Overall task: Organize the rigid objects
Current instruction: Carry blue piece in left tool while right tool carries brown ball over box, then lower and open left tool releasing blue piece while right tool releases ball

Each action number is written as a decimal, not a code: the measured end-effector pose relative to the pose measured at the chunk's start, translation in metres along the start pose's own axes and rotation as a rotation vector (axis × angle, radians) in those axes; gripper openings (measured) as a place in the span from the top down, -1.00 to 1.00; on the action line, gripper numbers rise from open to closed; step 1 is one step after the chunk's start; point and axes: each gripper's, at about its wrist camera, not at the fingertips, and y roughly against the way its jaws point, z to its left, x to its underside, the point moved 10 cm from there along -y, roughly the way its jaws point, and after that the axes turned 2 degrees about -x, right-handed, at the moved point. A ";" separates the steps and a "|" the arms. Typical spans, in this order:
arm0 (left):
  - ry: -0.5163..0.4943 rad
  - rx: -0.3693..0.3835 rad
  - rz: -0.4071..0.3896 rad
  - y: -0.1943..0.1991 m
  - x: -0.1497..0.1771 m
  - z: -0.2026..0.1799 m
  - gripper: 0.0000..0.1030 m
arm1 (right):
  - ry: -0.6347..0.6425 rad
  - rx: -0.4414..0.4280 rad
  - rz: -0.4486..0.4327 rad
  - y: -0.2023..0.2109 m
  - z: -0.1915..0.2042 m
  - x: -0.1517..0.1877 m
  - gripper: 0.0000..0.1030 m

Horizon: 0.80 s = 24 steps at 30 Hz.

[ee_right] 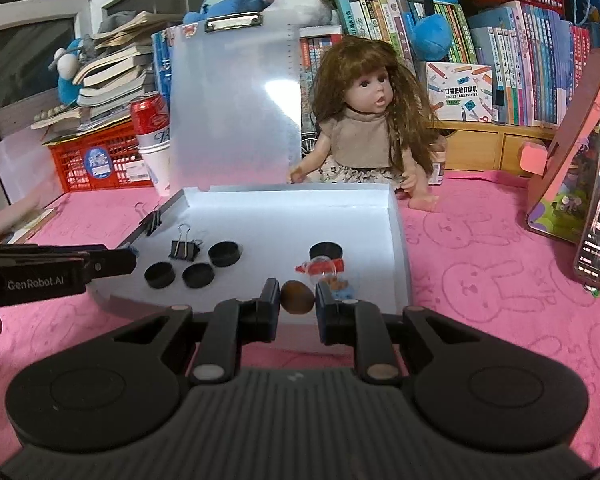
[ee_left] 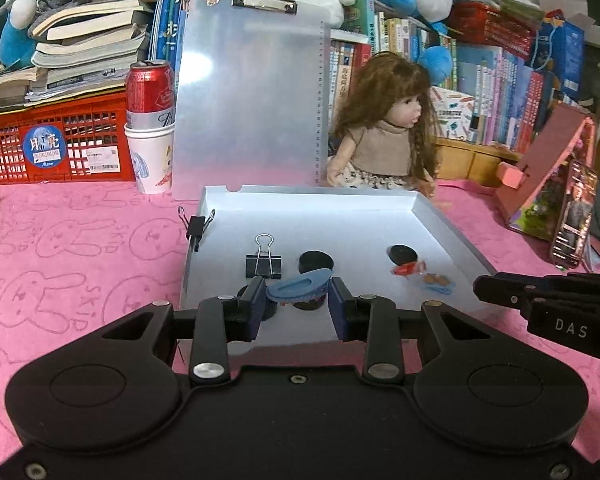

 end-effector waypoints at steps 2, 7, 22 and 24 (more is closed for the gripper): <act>0.003 -0.006 0.008 -0.006 0.000 0.001 0.37 | 0.000 0.005 0.005 -0.005 -0.001 -0.001 0.55; 0.006 -0.018 0.033 -0.021 -0.001 0.002 0.37 | -0.011 0.007 0.020 -0.017 -0.004 -0.004 0.55; 0.008 0.008 0.114 -0.089 -0.042 0.001 0.37 | -0.118 -0.013 0.122 -0.084 -0.024 -0.039 0.55; 0.009 0.004 0.134 -0.101 -0.046 0.003 0.37 | -0.138 -0.011 0.136 -0.095 -0.027 -0.041 0.55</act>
